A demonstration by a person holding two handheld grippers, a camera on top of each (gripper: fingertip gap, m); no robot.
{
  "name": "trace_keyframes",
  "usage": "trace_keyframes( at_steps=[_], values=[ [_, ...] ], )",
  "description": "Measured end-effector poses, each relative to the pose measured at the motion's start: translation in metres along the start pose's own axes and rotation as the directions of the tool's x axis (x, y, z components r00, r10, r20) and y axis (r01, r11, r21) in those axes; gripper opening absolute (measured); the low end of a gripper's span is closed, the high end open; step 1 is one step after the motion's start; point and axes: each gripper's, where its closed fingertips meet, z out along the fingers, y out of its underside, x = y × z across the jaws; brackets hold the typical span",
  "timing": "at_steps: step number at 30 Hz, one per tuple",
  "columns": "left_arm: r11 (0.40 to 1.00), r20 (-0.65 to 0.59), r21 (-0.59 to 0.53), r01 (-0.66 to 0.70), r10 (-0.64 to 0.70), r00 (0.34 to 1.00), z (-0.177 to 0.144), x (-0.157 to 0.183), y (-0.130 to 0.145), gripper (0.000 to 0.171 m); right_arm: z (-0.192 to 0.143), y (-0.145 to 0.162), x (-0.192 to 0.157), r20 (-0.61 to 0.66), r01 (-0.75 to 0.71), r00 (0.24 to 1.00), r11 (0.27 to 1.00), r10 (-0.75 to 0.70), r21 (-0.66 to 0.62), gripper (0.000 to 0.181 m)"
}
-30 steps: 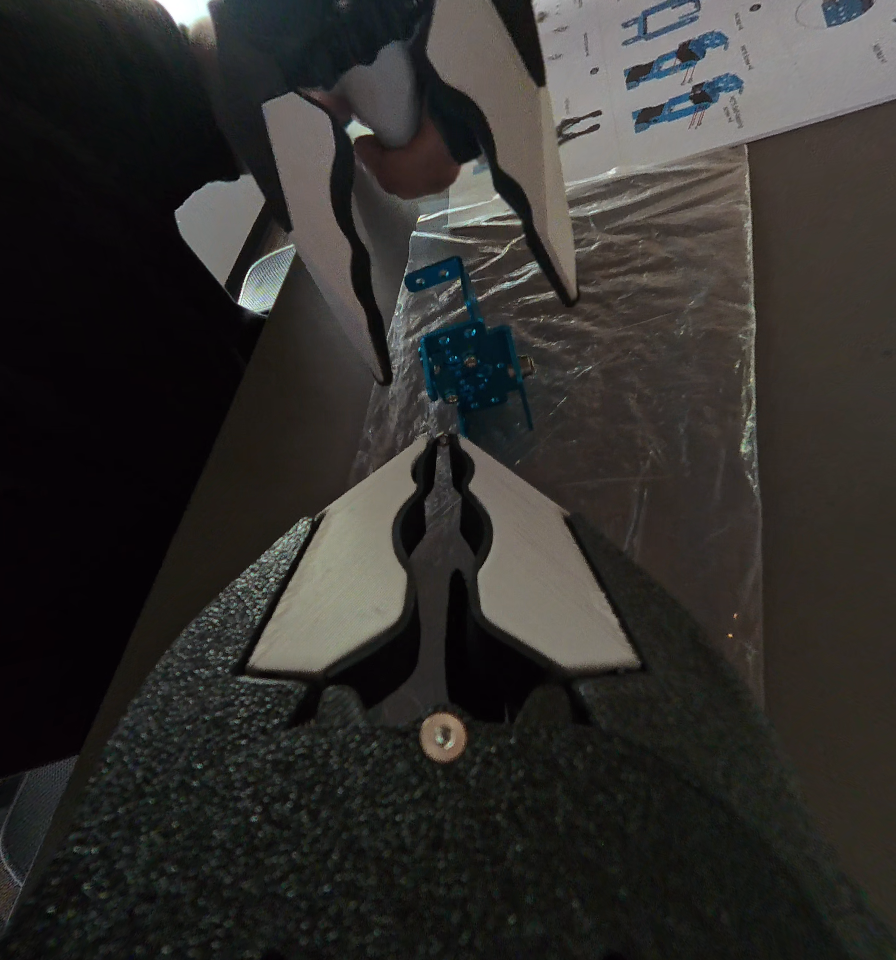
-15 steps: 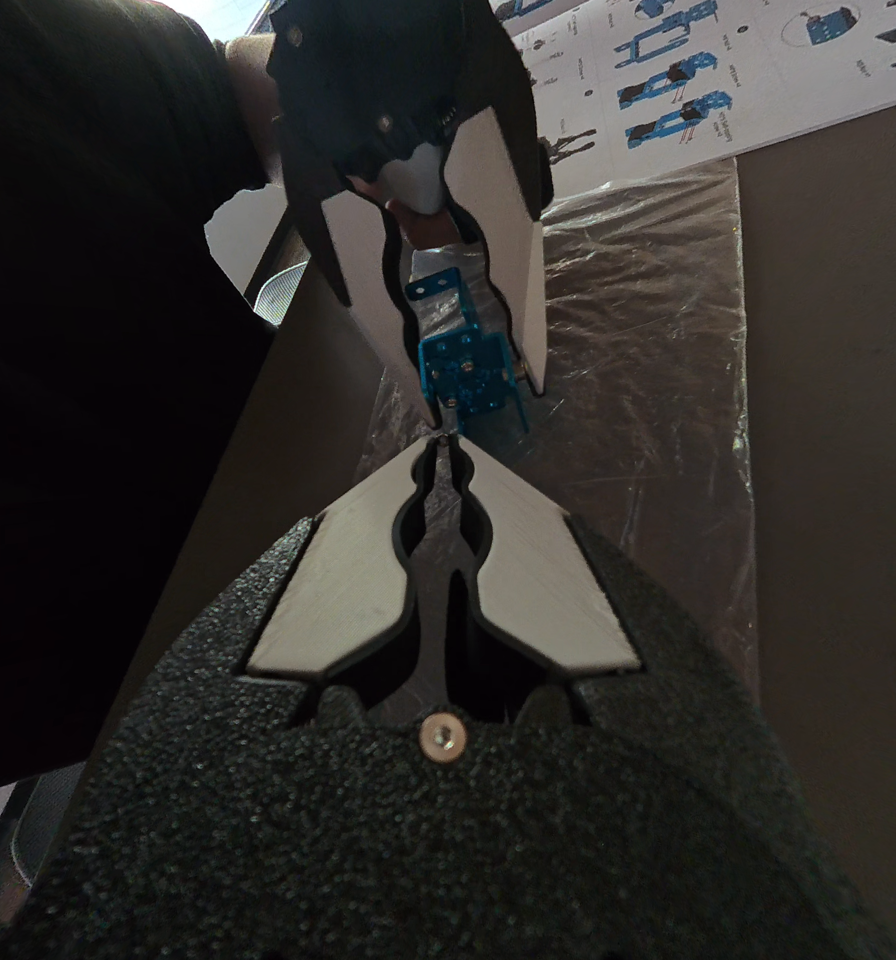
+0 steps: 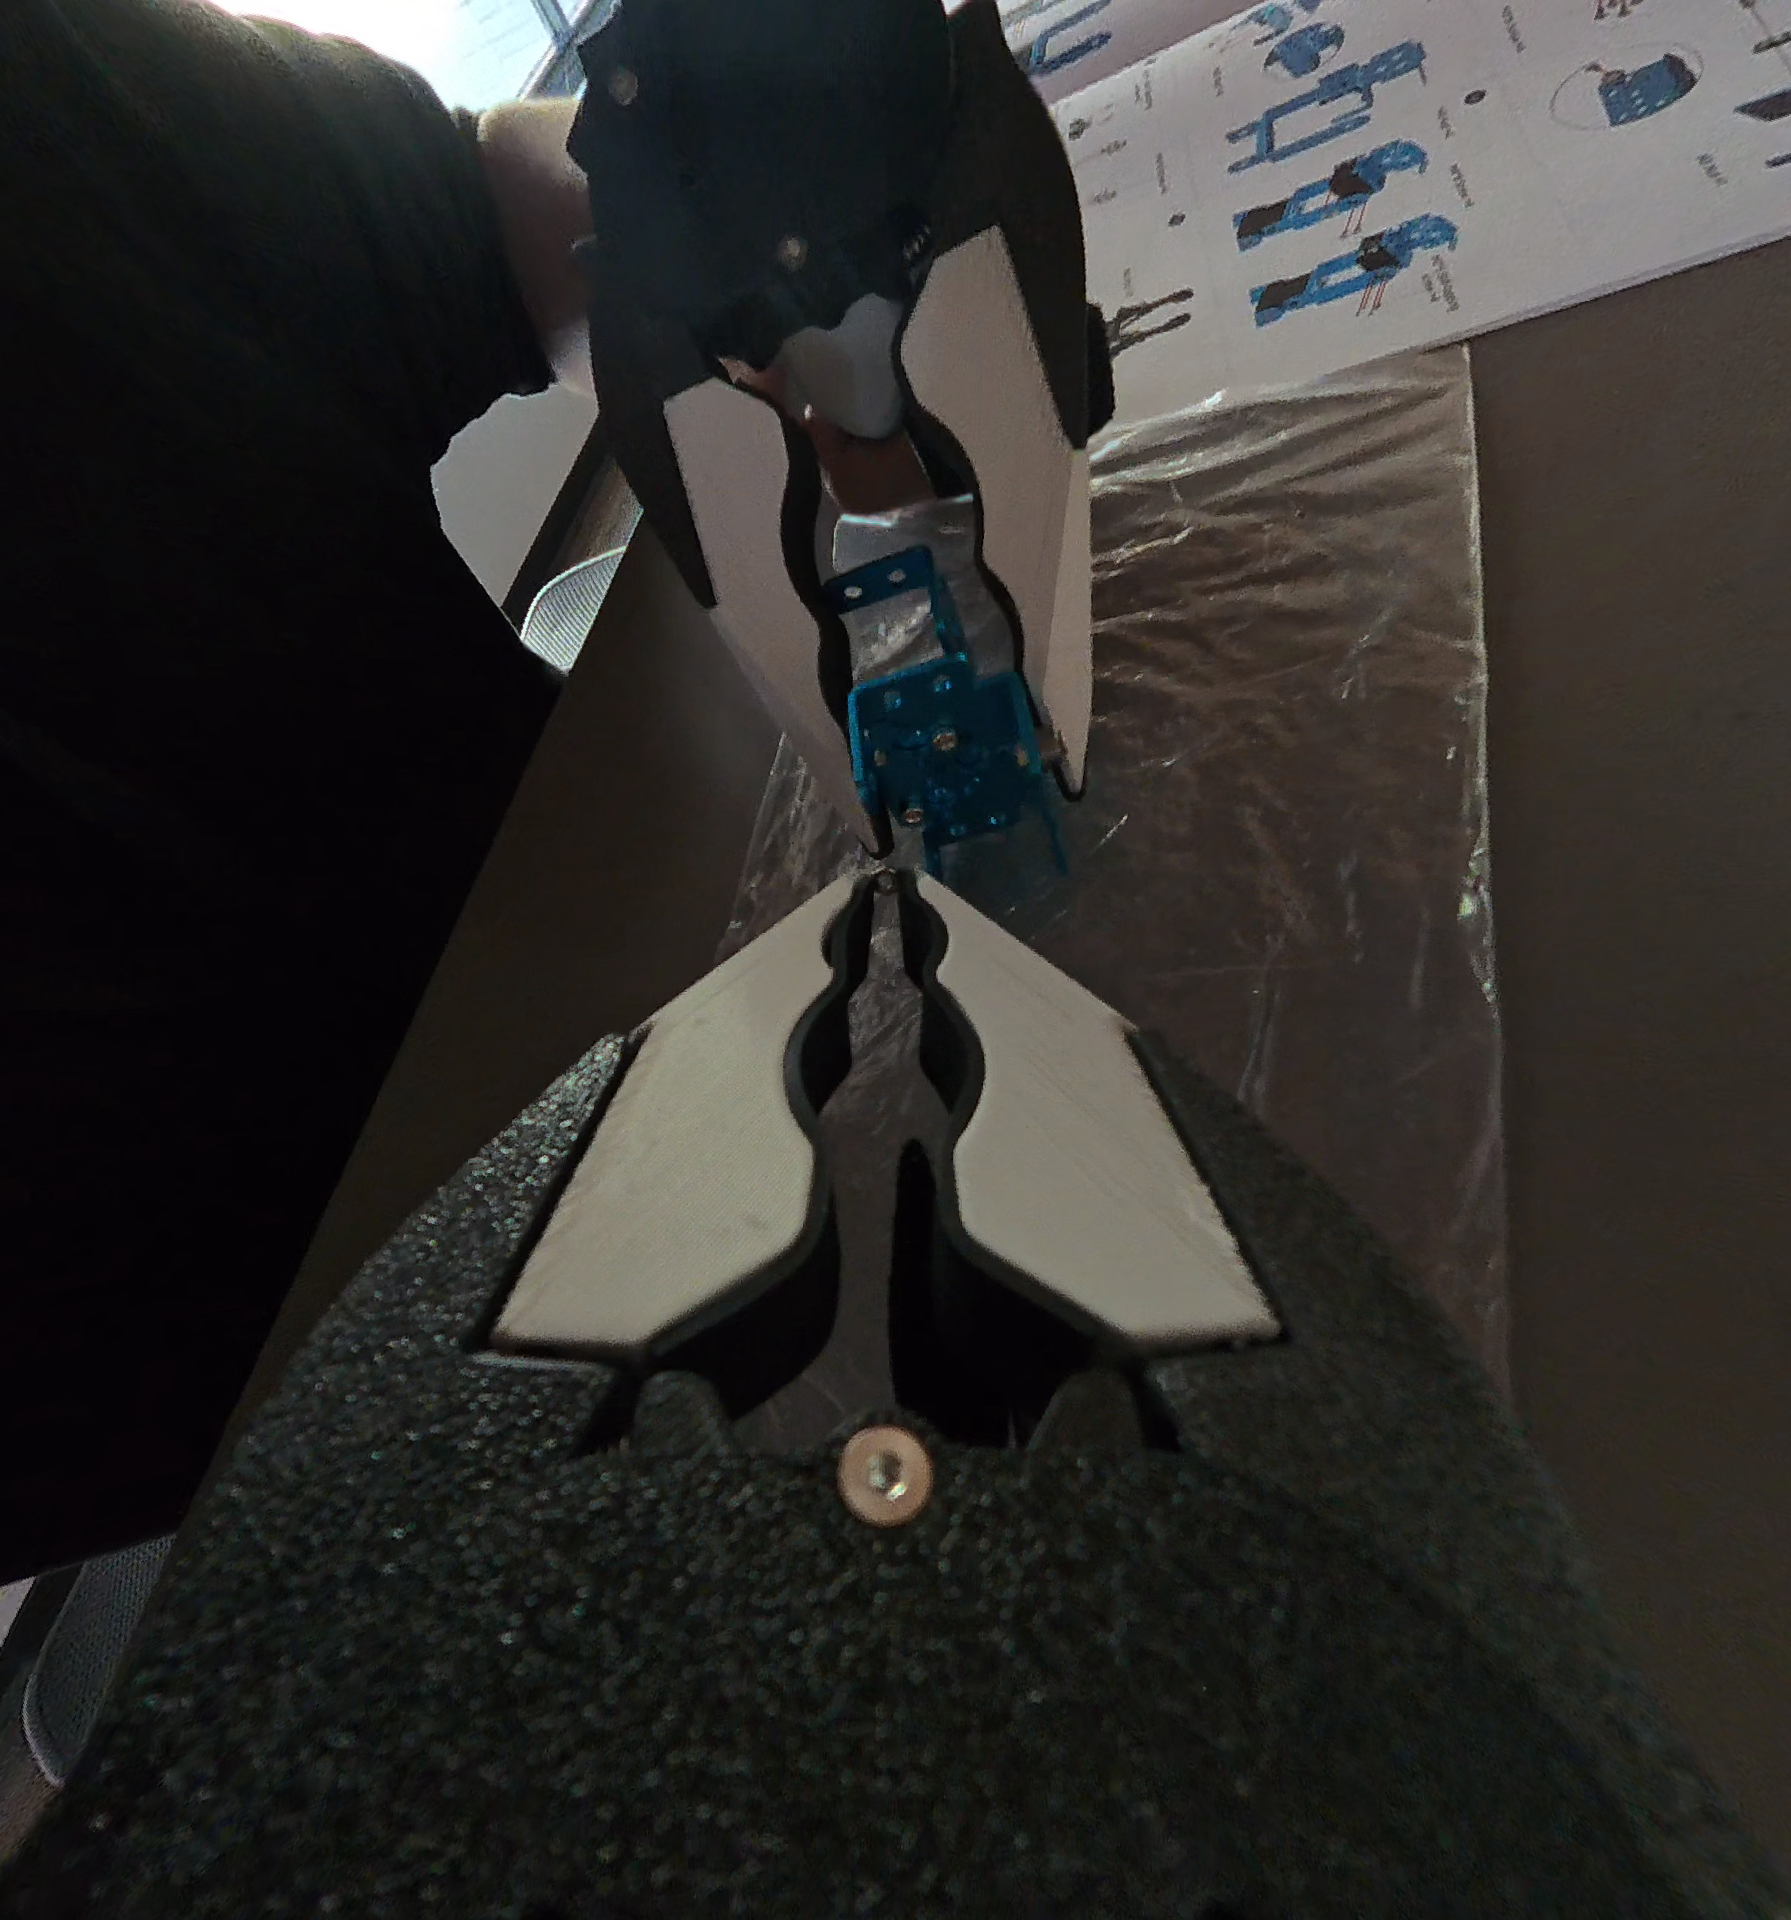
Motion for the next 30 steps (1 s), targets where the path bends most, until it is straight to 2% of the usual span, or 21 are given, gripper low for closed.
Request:
trace_keyframes(
  at_steps=[4,9,17,30],
  values=[
    [1.000,0.029,0.020,0.003,-0.003,1.000,-0.005,-0.008,-0.010,0.040,-0.004,-0.009,0.000,-0.008,0.009,1.000,0.999,-0.008,0.053,0.004],
    [1.000,0.054,0.028,-0.003,0.002,0.999,-0.010,-0.014,-0.031,0.040,-0.015,-0.030,-0.002,-0.011,0.018,1.000,0.983,-0.016,0.185,0.004],
    [0.995,0.045,0.091,0.052,-0.056,0.997,-0.011,-0.020,-0.060,0.040,-0.035,-0.049,-0.003,0.054,-0.041,0.998,0.942,0.025,0.333,0.004],
    [0.996,0.046,0.086,0.030,-0.034,0.998,-0.010,-0.018,-0.069,0.040,-0.033,-0.051,-0.005,0.116,-0.100,0.991,0.932,0.063,0.348,0.004]
  ],
)
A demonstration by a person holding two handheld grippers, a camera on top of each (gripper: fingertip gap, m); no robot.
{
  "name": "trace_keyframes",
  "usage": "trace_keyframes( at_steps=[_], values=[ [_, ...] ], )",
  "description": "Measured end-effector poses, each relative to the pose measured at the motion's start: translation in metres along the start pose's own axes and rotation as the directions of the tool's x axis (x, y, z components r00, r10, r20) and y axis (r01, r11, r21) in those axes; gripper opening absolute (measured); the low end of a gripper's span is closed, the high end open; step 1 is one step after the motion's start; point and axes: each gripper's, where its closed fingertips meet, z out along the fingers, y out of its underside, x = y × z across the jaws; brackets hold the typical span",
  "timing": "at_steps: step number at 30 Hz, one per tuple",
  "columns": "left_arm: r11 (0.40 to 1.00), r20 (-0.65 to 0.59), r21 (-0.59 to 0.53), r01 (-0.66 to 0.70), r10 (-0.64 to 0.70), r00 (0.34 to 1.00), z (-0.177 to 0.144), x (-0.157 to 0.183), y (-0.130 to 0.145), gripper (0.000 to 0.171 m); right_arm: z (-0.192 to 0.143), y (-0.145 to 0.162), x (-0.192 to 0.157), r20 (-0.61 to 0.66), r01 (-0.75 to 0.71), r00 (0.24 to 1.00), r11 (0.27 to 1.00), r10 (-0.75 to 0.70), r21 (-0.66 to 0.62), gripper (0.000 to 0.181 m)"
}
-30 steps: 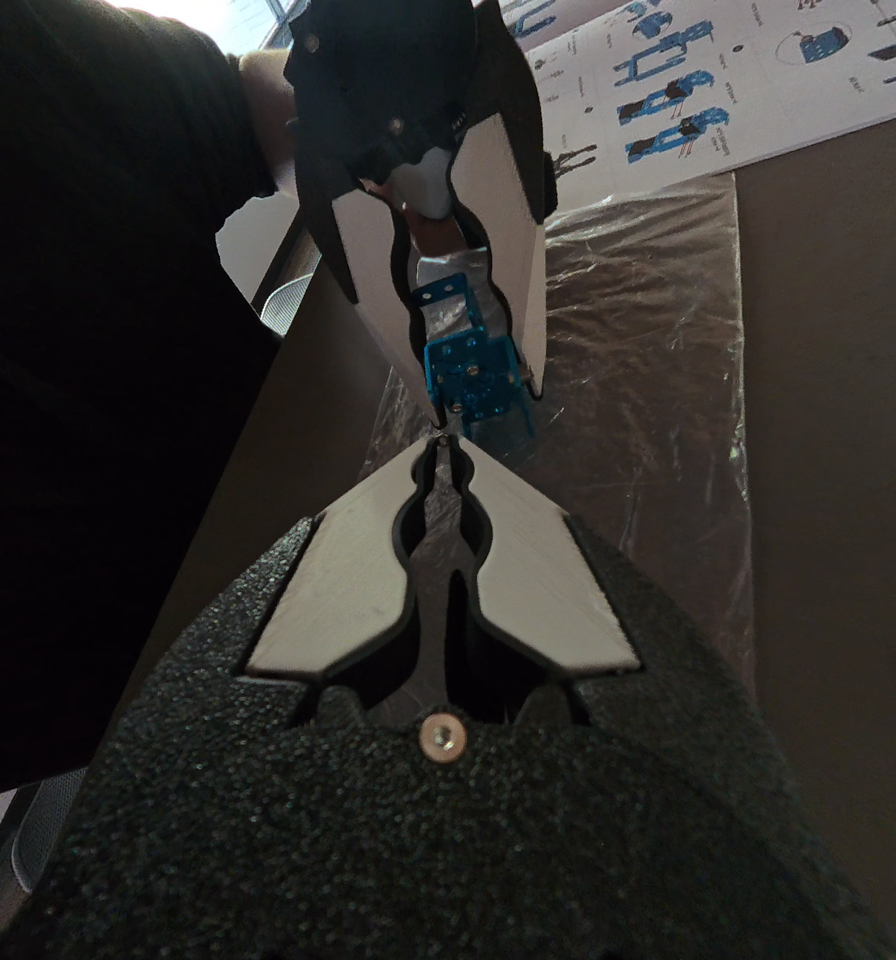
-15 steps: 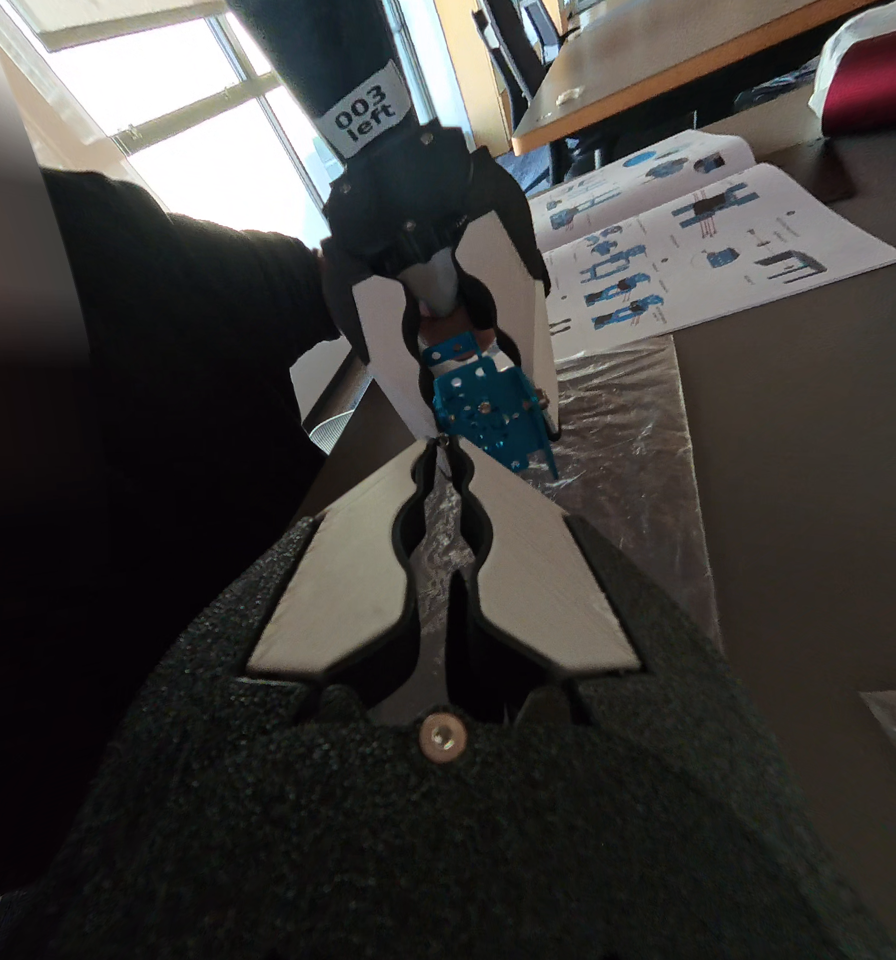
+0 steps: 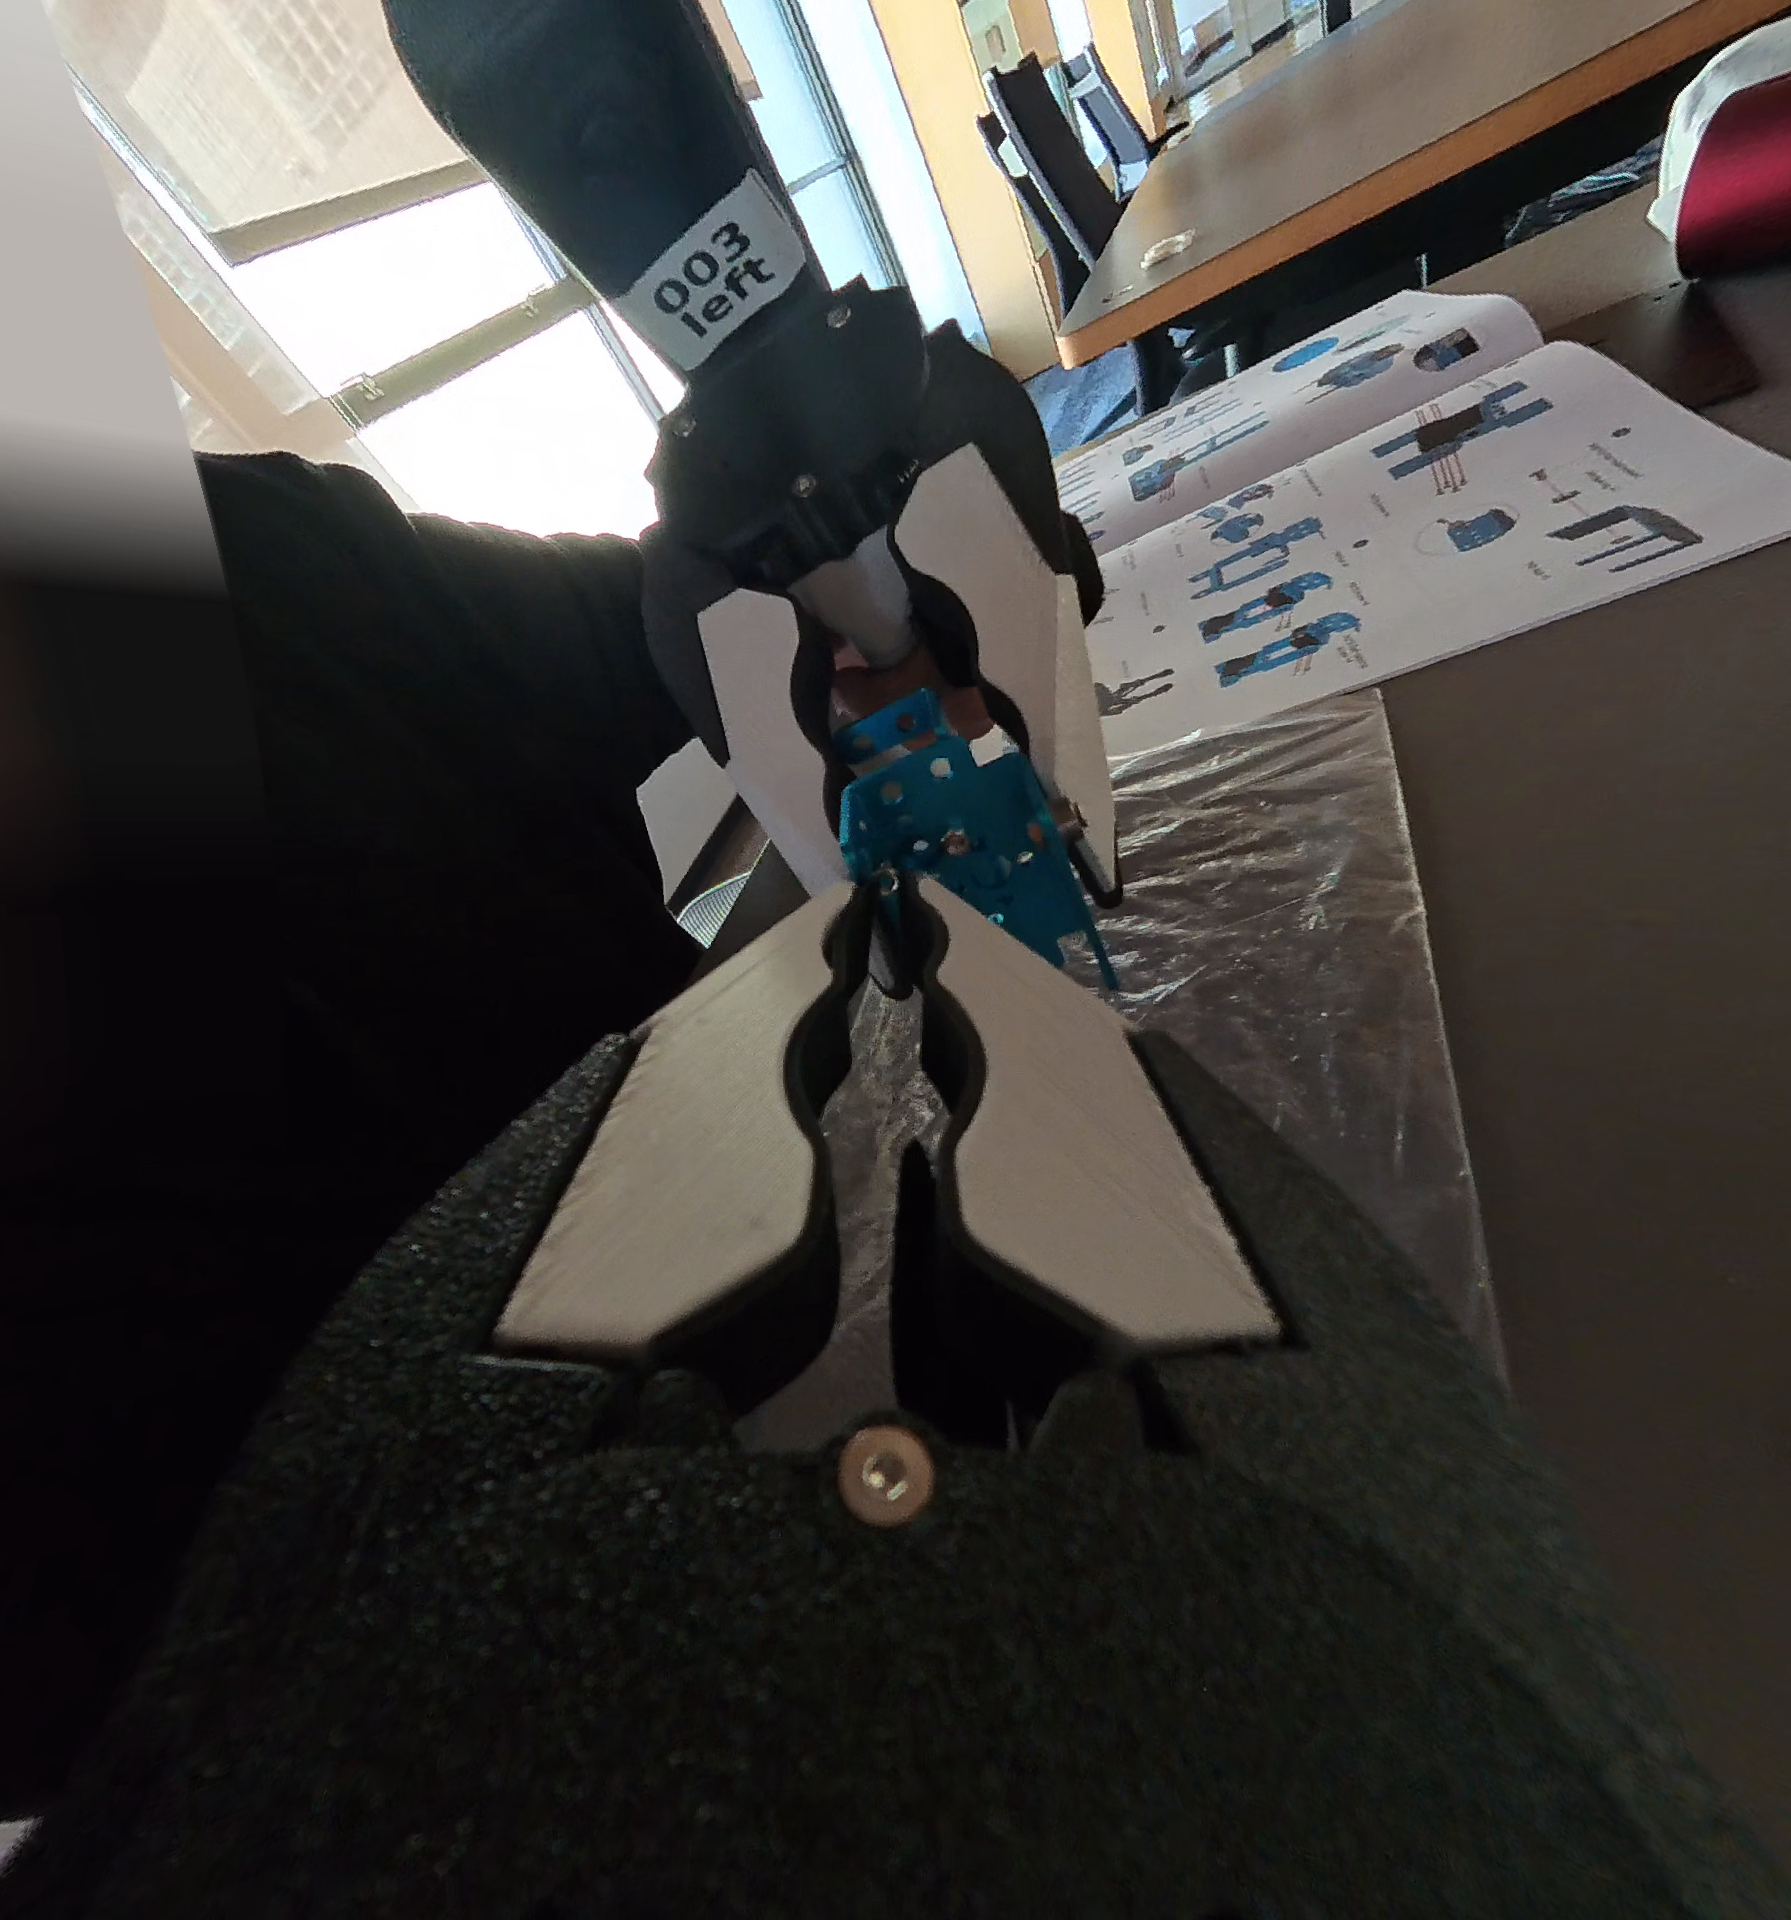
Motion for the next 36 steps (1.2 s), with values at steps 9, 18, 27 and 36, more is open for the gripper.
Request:
trace_keyframes(
  at_steps=[9,18,27,36],
  values=[
    [1.000,0.009,0.016,0.017,-0.017,1.000,0.000,-0.003,-0.004,0.040,0.000,-0.003,0.000,0.026,-0.040,0.999,0.999,0.040,0.030,0.004],
    [0.999,0.013,0.025,0.032,-0.032,0.999,-0.002,-0.004,-0.007,0.040,-0.003,-0.008,0.002,0.009,-0.026,1.000,0.998,0.025,0.061,0.004],
    [0.999,0.016,-0.020,0.030,-0.030,0.999,-0.002,-0.007,0.003,0.040,-0.005,-0.006,0.005,-0.008,-0.026,1.000,0.998,0.026,0.051,0.004],
    [0.983,0.072,-0.180,0.027,-0.014,0.997,0.000,-0.026,0.059,0.040,-0.008,0.014,0.032,-0.170,0.024,0.985,0.995,-0.041,-0.098,0.004]
  ],
)
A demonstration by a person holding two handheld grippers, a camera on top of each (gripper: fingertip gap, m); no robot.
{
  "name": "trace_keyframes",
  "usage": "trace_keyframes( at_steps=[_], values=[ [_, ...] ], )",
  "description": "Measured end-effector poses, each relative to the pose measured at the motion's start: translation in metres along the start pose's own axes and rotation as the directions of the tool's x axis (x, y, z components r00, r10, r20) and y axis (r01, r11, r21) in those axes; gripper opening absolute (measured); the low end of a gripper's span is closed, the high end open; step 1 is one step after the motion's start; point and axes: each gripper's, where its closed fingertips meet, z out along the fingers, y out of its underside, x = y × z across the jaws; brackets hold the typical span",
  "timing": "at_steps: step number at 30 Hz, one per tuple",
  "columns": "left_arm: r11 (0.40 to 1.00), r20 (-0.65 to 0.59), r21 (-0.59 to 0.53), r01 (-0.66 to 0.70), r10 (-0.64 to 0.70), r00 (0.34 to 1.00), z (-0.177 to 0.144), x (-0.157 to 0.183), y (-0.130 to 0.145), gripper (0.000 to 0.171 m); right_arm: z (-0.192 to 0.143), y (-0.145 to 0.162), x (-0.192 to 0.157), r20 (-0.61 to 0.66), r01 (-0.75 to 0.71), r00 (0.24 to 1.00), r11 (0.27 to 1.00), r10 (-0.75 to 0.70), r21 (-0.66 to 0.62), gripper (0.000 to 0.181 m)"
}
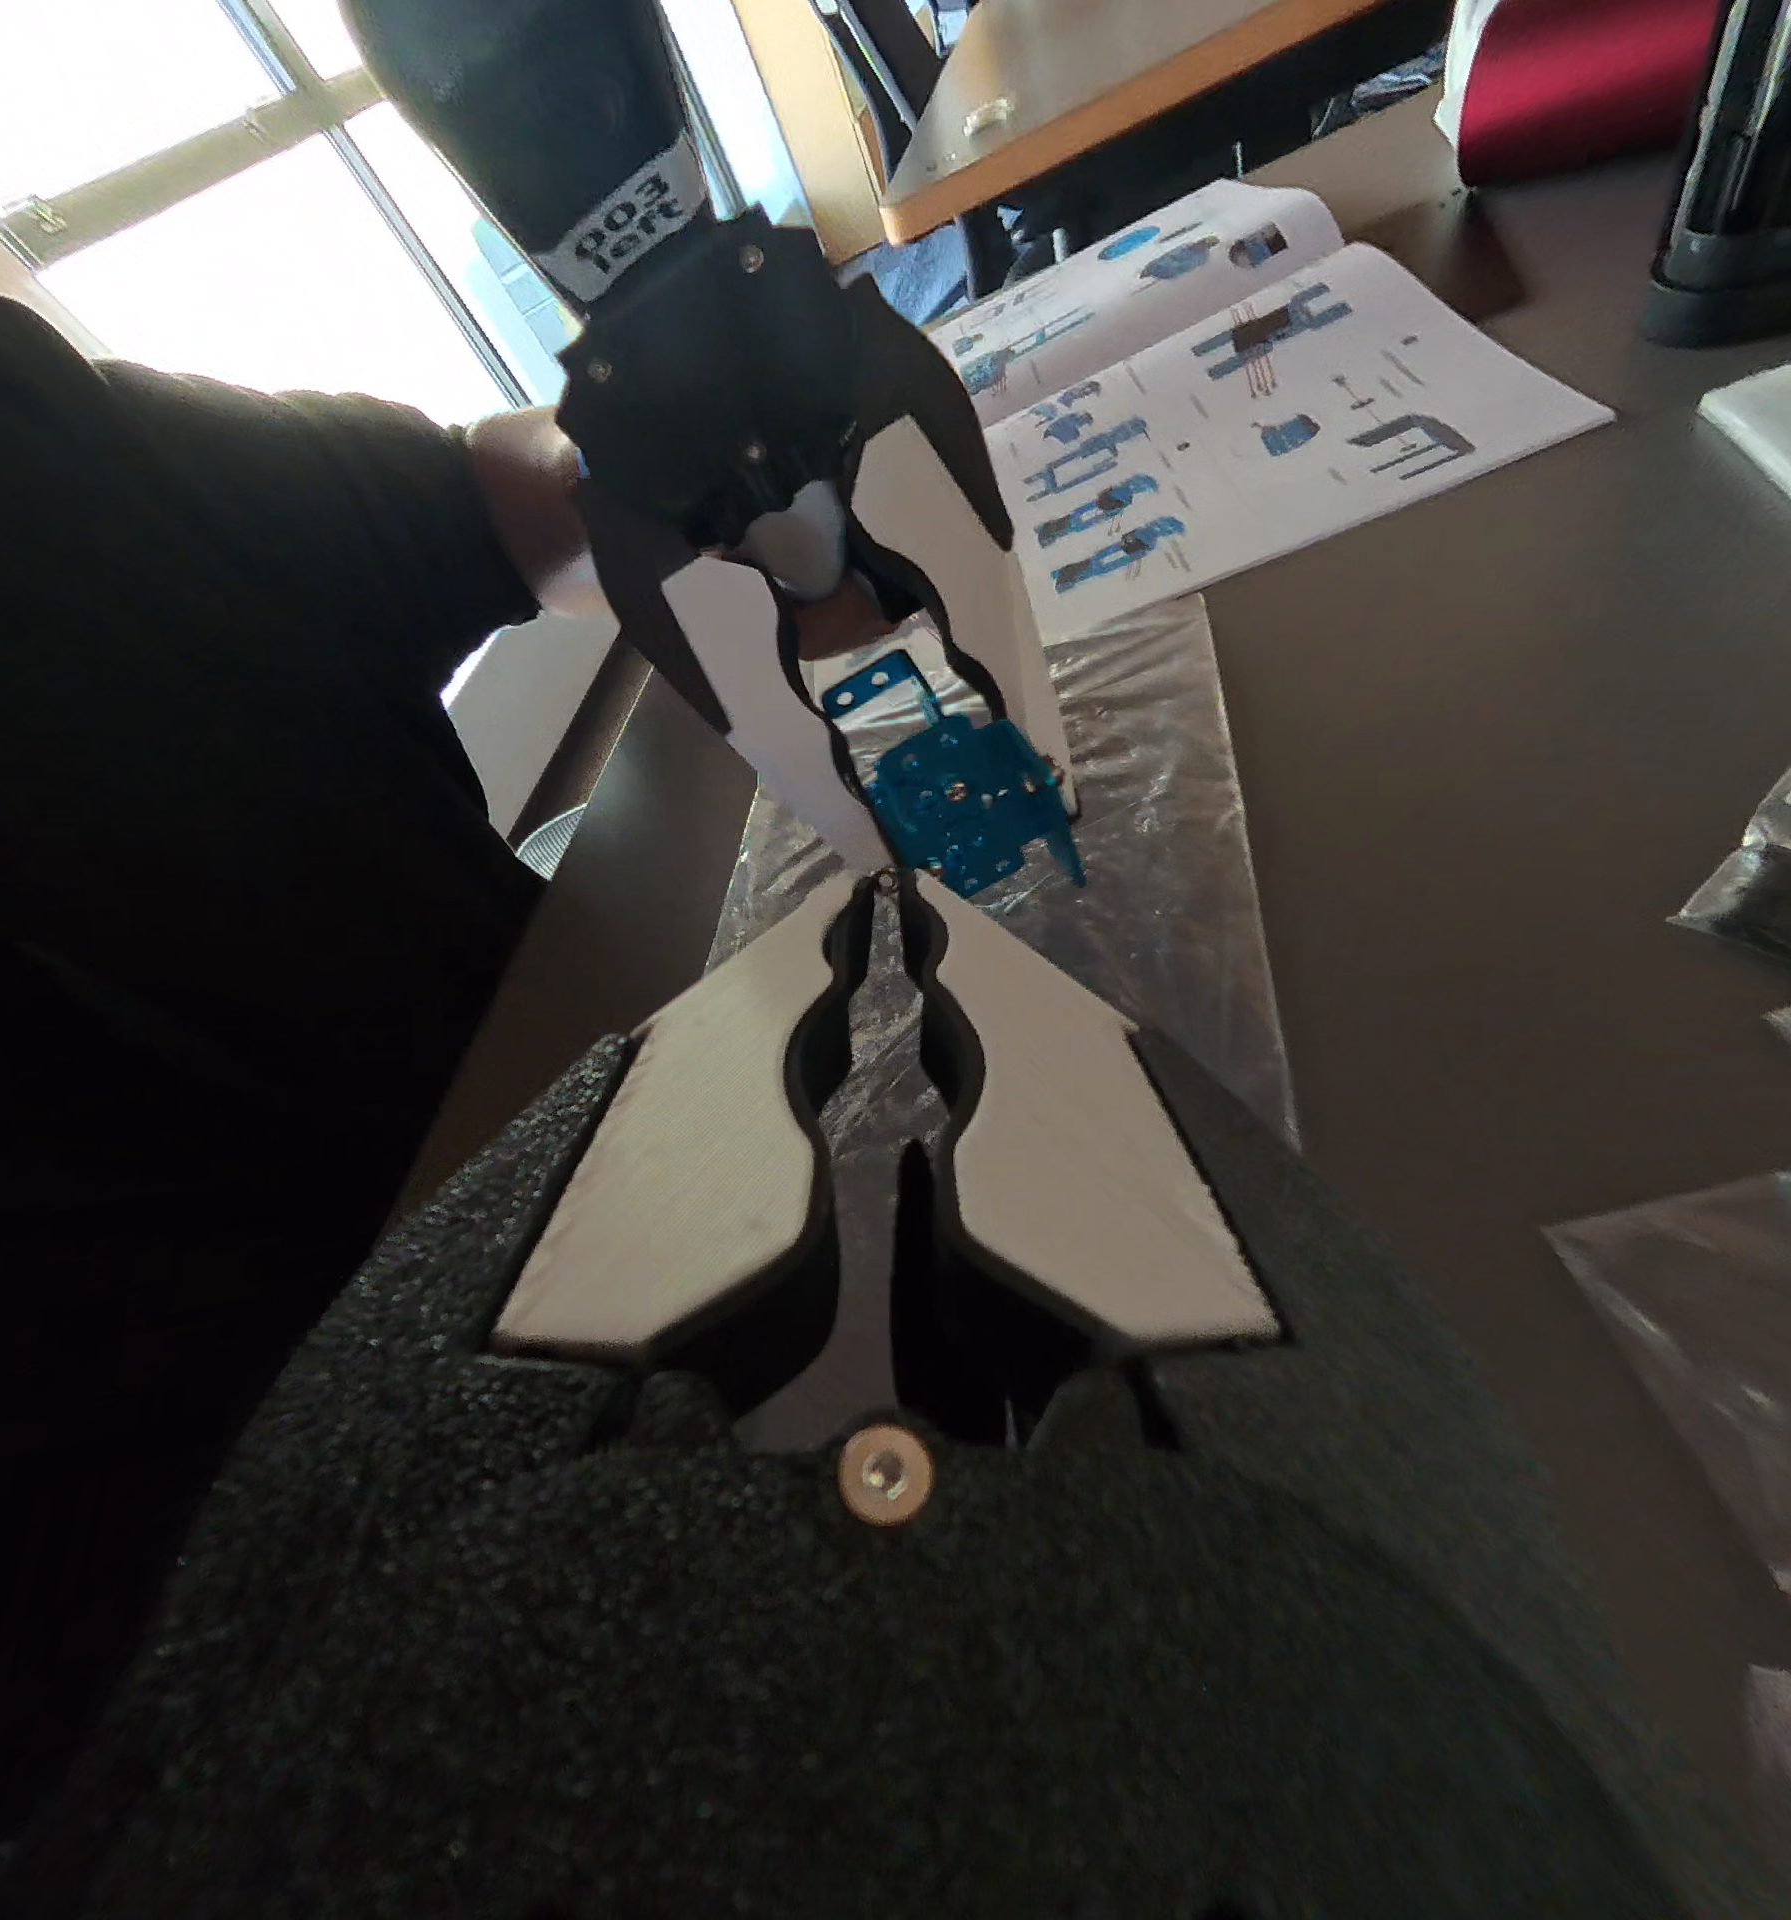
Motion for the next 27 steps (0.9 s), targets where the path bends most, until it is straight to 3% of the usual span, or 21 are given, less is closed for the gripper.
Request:
trace_keyframes(
  at_steps=[8,20,27],
  values=[
    [0.999,0.032,-0.025,-0.033,0.034,0.999,0.005,0.005,0.013,0.040,0.002,0.002,0.001,0.000,-0.008,1.000,1.000,0.008,-0.016,0.004],
    [1.000,0.038,-0.004,0.024,-0.024,0.999,0.008,0.008,0.019,0.047,0.004,0.004,0.000,0.012,-0.016,1.000,0.999,0.016,-0.028,0.004],
    [0.997,-0.011,0.067,0.036,-0.036,0.999,-0.007,0.011,0.010,0.051,0.003,0.004,0.000,0.015,-0.023,1.000,0.999,0.023,-0.028,0.004]
  ],
)
